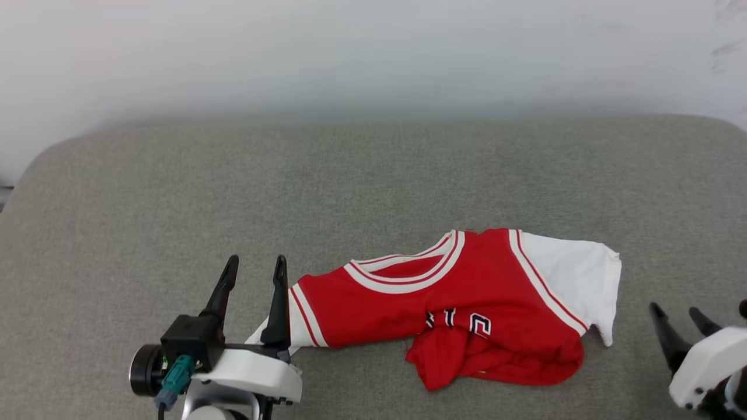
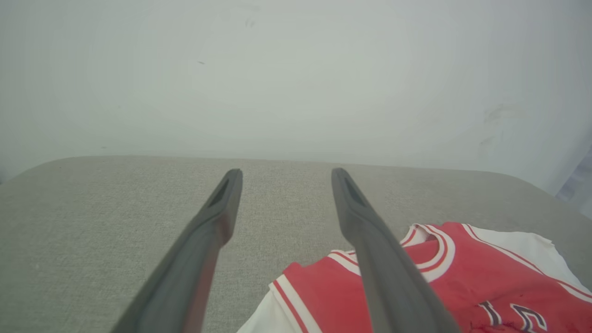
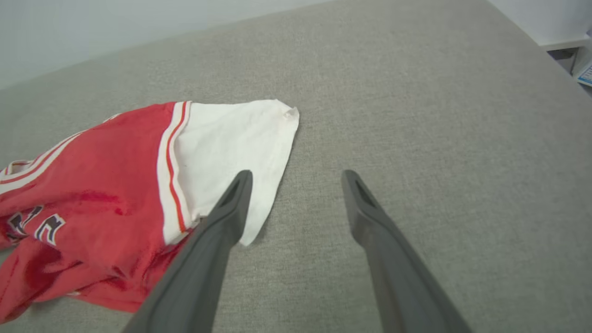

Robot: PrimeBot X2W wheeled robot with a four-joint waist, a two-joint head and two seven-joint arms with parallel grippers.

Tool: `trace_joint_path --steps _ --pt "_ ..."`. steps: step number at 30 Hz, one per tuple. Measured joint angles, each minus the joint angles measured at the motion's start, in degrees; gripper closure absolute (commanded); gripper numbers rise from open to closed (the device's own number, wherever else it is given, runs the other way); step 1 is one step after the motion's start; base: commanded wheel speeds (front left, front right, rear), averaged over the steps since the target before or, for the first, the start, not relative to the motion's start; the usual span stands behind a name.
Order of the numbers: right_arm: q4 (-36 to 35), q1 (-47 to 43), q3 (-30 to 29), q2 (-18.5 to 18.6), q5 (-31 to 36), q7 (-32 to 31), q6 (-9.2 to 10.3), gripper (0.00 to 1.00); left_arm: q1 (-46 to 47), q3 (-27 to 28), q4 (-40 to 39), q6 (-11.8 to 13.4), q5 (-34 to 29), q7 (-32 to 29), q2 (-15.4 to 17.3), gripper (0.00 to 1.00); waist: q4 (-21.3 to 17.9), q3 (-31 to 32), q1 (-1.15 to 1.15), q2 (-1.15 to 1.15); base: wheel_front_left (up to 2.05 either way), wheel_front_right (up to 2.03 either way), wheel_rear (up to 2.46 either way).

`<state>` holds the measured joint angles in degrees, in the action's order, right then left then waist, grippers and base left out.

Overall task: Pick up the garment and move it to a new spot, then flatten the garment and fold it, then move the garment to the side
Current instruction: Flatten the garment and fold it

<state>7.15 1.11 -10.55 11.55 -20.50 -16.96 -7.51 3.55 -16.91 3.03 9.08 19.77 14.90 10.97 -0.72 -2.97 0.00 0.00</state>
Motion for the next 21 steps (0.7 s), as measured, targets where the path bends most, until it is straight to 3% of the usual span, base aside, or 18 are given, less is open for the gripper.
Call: trace_joint_path --steps 9,17,21 --pt "12.7 12.8 4.2 10.0 -7.8 -13.5 0.01 0.00 2.9 1.3 -1.2 -1.8 -1.7 0.0 -2.5 0.00 3.0 -5.7 0.00 0.00 0.00 0.00 0.00" --pt "19.2 23.5 13.2 15.8 -11.0 -16.4 0.00 0.00 5.9 2.2 -1.2 -3.1 -3.3 0.1 -4.3 0.00 5.0 -11.5 0.01 0.00 0.00 0.00 0.00" --pt "22.3 26.9 17.0 16.6 -12.8 -16.7 0.00 0.00 6.7 2.7 -0.9 -3.7 -3.6 0.1 -5.1 0.00 6.0 -13.8 0.02 0.00 0.00 0.00 0.00"
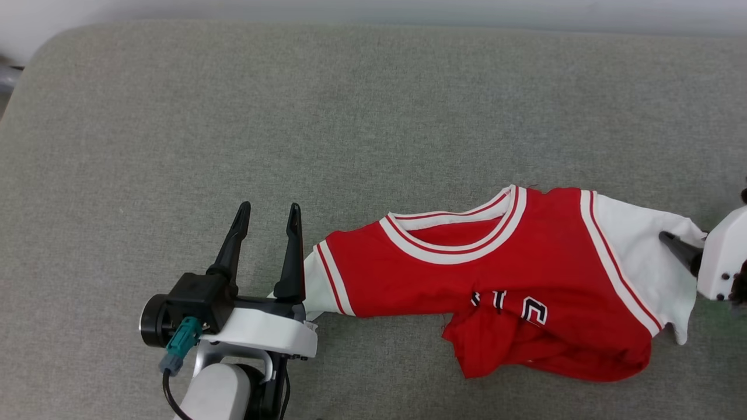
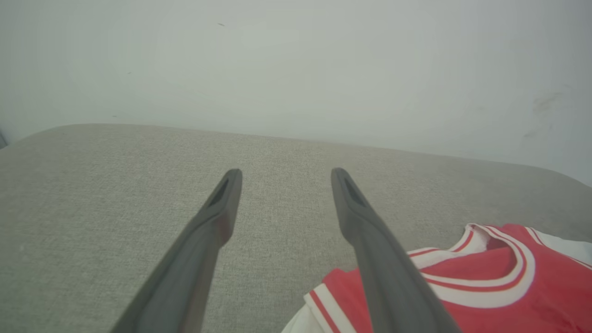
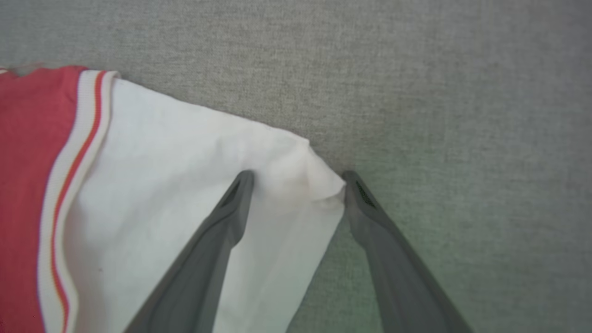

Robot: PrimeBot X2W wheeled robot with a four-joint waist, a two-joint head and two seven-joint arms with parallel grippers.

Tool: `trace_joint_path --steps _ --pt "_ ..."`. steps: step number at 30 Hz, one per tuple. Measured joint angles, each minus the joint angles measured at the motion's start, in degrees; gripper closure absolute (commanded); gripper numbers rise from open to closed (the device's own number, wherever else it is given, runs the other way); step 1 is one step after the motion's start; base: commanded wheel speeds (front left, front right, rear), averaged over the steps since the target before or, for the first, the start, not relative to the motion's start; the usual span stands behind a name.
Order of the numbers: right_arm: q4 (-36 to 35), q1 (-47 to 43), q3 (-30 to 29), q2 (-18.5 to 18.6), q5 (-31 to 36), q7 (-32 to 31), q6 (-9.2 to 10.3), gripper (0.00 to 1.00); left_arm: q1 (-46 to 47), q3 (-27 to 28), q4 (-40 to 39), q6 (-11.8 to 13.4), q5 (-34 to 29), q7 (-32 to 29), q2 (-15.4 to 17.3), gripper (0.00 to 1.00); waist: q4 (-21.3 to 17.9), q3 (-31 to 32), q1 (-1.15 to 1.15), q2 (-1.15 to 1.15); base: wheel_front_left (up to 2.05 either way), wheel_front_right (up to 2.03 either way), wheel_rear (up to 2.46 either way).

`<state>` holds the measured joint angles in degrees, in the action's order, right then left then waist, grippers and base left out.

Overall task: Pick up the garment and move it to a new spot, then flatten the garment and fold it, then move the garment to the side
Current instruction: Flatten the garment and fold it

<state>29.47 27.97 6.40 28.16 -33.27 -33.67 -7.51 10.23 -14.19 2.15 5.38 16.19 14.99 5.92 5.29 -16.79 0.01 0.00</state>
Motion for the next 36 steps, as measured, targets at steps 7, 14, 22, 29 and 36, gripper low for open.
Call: trace_joint_path --steps 7,14,22,29,36 --pt "4.2 3.1 4.4 2.0 -4.7 -5.7 0.13 0.00 0.7 1.1 1.3 -1.4 0.8 0.0 -1.5 0.00 1.0 -2.2 -0.01 0.00 0.00 0.00 0.00" --pt "4.6 3.7 7.3 2.5 -8.0 -5.4 0.11 1.00 0.9 2.0 3.6 -2.3 1.1 0.0 -2.3 0.00 0.2 -1.4 -0.01 0.00 0.00 0.00 0.00" --pt "4.3 3.9 6.2 2.3 -6.7 2.3 -0.02 1.00 2.1 3.9 6.3 -5.6 5.2 -8.2 2.3 0.00 -1.7 2.3 -0.01 0.00 0.00 0.00 0.00" --pt "2.1 2.0 2.7 1.6 -4.7 4.6 -0.01 1.00 4.5 4.6 4.7 -8.5 12.8 -32.0 9.0 0.00 -3.9 5.5 -0.01 0.00 0.00 0.00 0.00" --pt "-0.7 -0.2 0.6 -0.4 -2.9 3.8 -0.02 1.00 4.5 4.8 4.3 -7.8 19.6 -51.9 13.2 0.00 -6.9 6.3 -0.01 0.00 0.00 0.00 0.00"
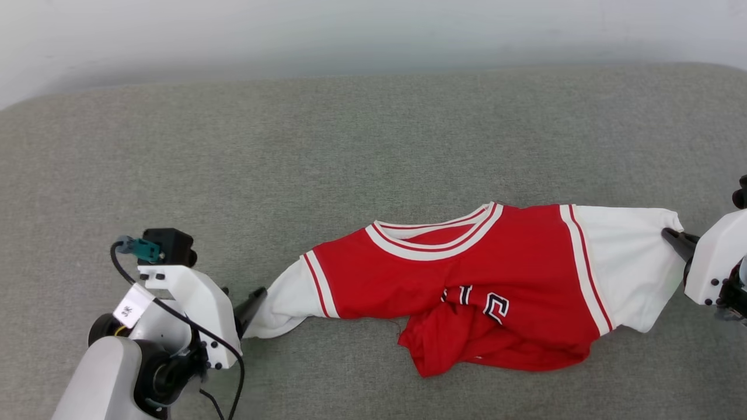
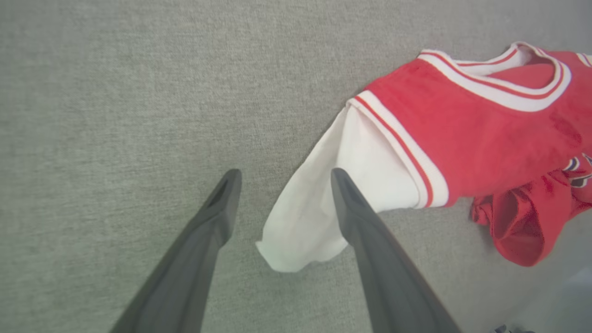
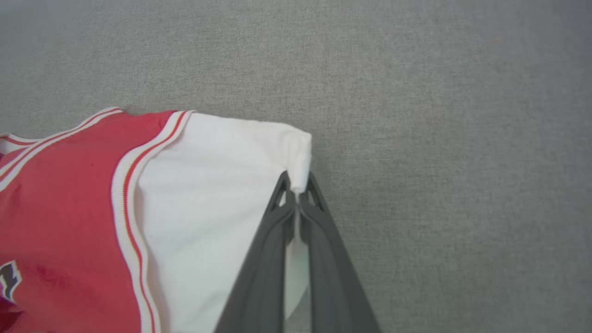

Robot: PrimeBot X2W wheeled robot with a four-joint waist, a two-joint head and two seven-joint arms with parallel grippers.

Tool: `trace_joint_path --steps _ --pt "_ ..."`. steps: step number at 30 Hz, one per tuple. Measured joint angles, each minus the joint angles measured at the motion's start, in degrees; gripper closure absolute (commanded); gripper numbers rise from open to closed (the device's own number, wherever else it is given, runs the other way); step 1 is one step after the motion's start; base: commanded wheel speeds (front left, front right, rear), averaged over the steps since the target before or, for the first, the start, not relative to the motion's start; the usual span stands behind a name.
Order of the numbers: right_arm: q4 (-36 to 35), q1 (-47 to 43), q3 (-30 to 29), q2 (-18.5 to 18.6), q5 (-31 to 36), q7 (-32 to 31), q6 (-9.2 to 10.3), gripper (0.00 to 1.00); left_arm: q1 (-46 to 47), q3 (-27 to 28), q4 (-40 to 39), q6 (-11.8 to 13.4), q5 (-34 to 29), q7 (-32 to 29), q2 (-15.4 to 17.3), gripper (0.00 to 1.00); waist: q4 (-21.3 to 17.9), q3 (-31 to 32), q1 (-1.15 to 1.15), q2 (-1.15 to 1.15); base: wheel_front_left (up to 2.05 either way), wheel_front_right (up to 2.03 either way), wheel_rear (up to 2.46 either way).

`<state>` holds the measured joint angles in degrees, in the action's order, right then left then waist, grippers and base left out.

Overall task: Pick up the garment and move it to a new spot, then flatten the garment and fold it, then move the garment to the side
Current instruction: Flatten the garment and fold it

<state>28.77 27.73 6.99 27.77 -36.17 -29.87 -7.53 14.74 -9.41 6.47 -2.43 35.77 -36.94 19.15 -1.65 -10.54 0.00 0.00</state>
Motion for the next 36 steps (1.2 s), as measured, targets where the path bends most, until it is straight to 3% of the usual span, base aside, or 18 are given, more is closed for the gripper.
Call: trace_joint_path --steps 5,13,15,16,25,36 --pt "-1.3 -1.0 -1.2 -1.4 0.7 -1.1 0.01 1.00 -1.2 -1.1 -0.4 0.8 2.4 -6.4 0.4 0.00 -1.3 -1.0 0.00 0.00 0.00 0.00 0.00" --pt "-3.3 -1.1 -2.4 -2.4 1.5 -1.9 0.01 1.00 -1.0 -3.8 2.1 1.5 1.7 -10.3 0.5 0.00 -2.0 -3.1 0.00 0.00 0.00 0.00 0.00" --pt "-3.9 -1.1 -2.4 -2.7 1.5 -1.9 0.01 1.00 -0.1 -4.4 3.4 1.5 1.8 -11.1 0.3 0.60 -2.1 -3.5 -0.01 0.00 0.00 0.00 0.00" --pt "-4.1 -1.1 -2.4 -2.8 1.6 -2.0 0.01 1.00 0.3 -4.7 4.0 1.4 1.8 -11.2 0.2 1.00 -2.1 -3.7 -0.01 0.00 0.00 0.00 0.00" --pt "-5.4 -1.1 -2.4 -2.8 2.4 -1.0 0.02 1.00 2.2 -6.3 7.6 -0.8 -0.4 -6.6 0.1 1.00 -1.7 -2.9 -0.01 0.00 0.00 0.00 0.00" --pt "-6.8 0.3 -3.5 -2.4 6.0 3.7 0.02 1.00 9.4 -5.4 5.8 -1.3 -8.0 8.7 2.2 1.00 -1.0 1.0 0.00 0.00 0.00 0.00 0.00"
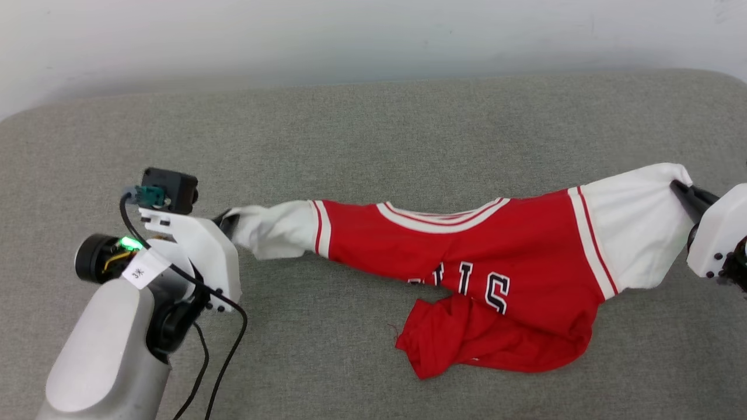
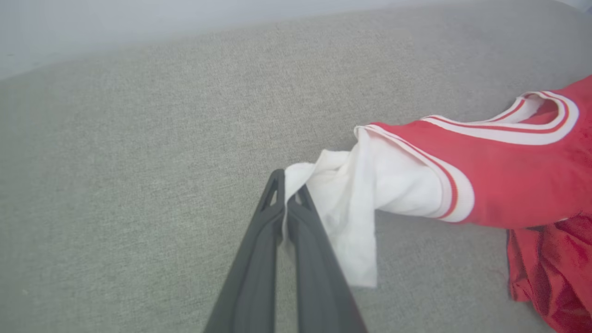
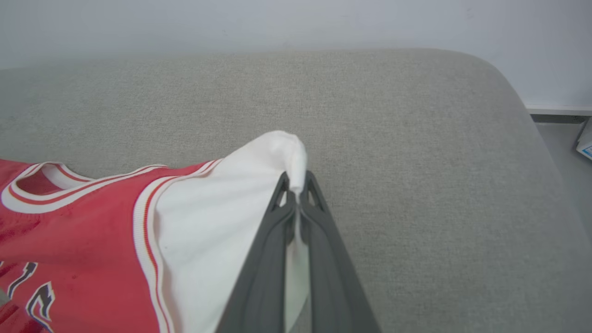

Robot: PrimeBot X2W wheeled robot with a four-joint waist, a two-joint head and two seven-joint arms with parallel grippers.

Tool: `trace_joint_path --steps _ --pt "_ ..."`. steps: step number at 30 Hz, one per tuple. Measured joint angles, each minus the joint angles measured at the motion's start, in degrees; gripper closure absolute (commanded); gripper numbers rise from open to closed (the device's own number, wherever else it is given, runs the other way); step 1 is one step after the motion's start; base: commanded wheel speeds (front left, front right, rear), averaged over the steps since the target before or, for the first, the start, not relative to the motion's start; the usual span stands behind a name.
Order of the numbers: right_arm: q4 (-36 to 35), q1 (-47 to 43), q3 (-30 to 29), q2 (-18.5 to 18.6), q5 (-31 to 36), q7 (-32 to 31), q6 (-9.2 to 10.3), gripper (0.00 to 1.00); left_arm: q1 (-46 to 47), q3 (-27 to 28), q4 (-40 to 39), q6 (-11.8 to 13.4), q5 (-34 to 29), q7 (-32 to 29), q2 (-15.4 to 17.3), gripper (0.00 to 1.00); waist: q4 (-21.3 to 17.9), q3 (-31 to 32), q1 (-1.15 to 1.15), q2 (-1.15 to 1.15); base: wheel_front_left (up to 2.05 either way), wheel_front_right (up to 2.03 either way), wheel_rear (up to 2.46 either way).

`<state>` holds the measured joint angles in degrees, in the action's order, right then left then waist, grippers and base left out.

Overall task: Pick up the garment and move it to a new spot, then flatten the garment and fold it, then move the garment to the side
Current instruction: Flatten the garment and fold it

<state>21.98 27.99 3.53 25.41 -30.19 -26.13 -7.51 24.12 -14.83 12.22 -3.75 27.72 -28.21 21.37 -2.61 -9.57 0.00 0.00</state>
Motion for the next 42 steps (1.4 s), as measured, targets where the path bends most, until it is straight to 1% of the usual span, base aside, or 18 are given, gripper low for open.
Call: trace_joint_path --steps 4,8,15,20,23,26,33,34,37,42 --pt "0.1 2.4 -0.7 0.1 1.8 1.9 0.00 1.00 4.1 0.7 0.1 0.9 -1.3 5.1 -1.0 1.00 0.0 0.3 0.00 0.00 0.00 0.00 0.00" --pt "0.9 6.6 -0.9 0.2 3.8 3.6 0.00 1.00 9.3 1.3 2.5 1.5 -1.8 8.3 -2.5 1.00 -0.2 -0.3 0.00 0.00 0.00 0.00 0.00" --pt "3.7 18.0 -0.4 0.9 6.0 7.1 0.00 1.00 23.1 2.3 9.1 2.8 -4.4 14.8 -3.7 1.00 -0.6 -3.4 0.01 0.00 0.00 0.00 0.00" --pt "6.7 28.0 0.6 1.5 7.2 10.7 -0.01 1.00 34.5 2.8 15.2 3.3 -6.4 18.1 -3.1 1.00 -1.1 -6.7 0.01 0.00 0.00 0.00 0.00" --pt "8.3 34.5 1.5 1.7 7.9 13.0 -0.01 1.00 41.5 3.3 18.5 3.3 -7.5 20.7 -2.0 1.00 -1.5 -9.0 0.01 0.00 0.00 0.00 0.00" --pt "10.2 40.9 2.7 1.7 8.4 15.3 -0.01 1.00 47.9 3.0 21.4 2.7 -8.9 22.9 -0.5 1.00 -2.0 -11.1 0.01 0.00 0.00 0.00 0.00" --pt "14.8 54.8 4.8 2.1 9.8 18.9 -0.02 1.00 60.5 2.8 25.2 2.3 -11.3 27.0 1.9 1.00 -3.1 -15.6 0.01 0.00 0.00 0.00 0.00" --pt "15.8 58.3 5.3 2.2 10.1 19.9 -0.02 1.00 63.2 2.8 25.8 2.2 -11.6 28.0 2.4 1.00 -3.3 -16.9 0.02 0.00 0.00 0.00 0.00" --pt "17.5 63.0 6.1 2.6 9.5 20.6 -0.02 1.00 66.5 2.9 26.1 2.2 -11.8 29.3 2.4 1.00 -3.5 -19.0 0.02 0.00 0.00 0.00 0.00" --pt "19.9 66.5 8.1 3.1 7.8 21.6 -0.02 1.00 68.0 2.6 26.8 2.2 -11.4 29.7 1.7 1.00 -3.2 -22.0 0.01 0.00 0.00 0.00 0.00"
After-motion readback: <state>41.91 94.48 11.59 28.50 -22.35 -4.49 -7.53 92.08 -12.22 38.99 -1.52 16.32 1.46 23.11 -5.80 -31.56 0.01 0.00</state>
